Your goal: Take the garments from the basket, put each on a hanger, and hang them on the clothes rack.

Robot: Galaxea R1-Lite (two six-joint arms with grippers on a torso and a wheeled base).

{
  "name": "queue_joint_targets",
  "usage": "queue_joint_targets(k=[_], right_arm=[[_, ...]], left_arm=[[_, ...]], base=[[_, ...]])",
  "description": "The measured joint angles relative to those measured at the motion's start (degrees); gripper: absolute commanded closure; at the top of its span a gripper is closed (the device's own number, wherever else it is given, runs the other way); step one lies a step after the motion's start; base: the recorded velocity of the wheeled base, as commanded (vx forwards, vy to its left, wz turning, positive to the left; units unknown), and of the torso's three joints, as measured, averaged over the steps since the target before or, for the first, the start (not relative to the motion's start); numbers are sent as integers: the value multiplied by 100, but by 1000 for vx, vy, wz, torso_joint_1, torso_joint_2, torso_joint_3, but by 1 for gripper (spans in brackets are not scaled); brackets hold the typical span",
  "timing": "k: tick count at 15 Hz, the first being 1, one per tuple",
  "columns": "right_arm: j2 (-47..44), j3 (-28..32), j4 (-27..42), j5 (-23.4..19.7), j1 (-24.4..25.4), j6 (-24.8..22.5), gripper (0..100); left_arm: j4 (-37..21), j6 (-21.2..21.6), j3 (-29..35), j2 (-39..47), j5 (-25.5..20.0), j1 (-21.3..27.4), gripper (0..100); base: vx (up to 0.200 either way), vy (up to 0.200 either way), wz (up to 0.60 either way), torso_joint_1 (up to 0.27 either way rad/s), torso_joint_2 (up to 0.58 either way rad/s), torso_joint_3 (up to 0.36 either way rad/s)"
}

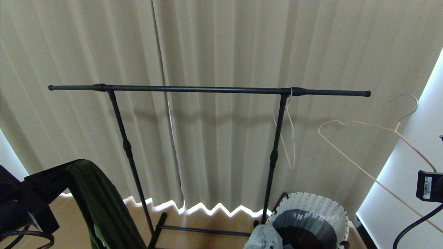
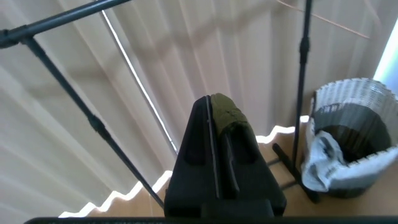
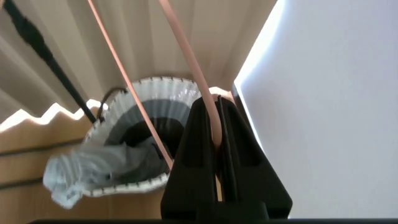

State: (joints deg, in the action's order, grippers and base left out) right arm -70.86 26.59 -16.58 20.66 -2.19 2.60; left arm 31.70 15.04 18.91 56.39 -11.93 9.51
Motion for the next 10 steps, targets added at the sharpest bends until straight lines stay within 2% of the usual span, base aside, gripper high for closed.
queue_joint_targets(k=[7, 10], right_arm=[[61, -5, -4, -9, 0, 11, 100], [133, -2, -11, -28, 5, 22, 100]], left_arm=[[-2, -13, 9, -41, -2, 2, 100], [-4, -11, 11, -85, -2, 5, 100]], base=[[0, 0, 0, 0, 0, 0], [0, 200, 0, 4, 1, 2]])
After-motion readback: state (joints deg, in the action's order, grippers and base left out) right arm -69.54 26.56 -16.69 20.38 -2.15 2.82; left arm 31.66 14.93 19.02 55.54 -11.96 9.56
